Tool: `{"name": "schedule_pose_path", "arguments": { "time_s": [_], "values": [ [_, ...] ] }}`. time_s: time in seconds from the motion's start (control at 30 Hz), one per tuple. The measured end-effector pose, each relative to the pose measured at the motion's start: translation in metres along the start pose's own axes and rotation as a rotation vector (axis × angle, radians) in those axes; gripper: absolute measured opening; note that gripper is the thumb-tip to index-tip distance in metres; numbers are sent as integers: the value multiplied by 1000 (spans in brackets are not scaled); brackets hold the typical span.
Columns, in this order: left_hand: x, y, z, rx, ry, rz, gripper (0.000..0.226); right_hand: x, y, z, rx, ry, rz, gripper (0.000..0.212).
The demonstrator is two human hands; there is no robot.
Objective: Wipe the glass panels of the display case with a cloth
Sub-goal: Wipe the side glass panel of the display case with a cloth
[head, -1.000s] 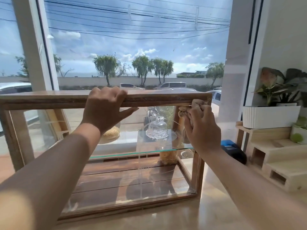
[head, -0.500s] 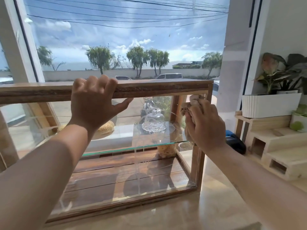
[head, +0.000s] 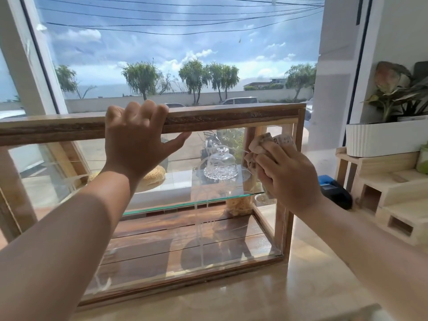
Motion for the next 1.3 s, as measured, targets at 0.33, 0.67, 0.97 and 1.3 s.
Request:
{"name": "schedule_pose_path", "arguments": {
  "time_s": [0.33, 0.67, 0.97, 1.3],
  "values": [
    [0, 0, -1, 12, 7, 14, 67, 1, 17, -6, 14, 122, 37, 29],
    [0, 0, -1, 2, 8, 30, 67, 2, 24, 19, 111, 1, 77, 24],
    [1, -1, 1, -15, 8, 34, 67, -8, 6, 45, -76, -115, -62, 26],
    [1, -1, 1, -18, 2, 37, 67, 0, -24, 20, 188, -99, -46, 22]
  ]
}}
Point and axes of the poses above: each hand's wrist, its own y-axis towards the middle knuckle, its own x-axis out of the palm, z = x × y, the point moved 3 cm from there along y, towards the middle knuckle, and after that the axes turned 13 degrees about z, right-handed, at the moved point
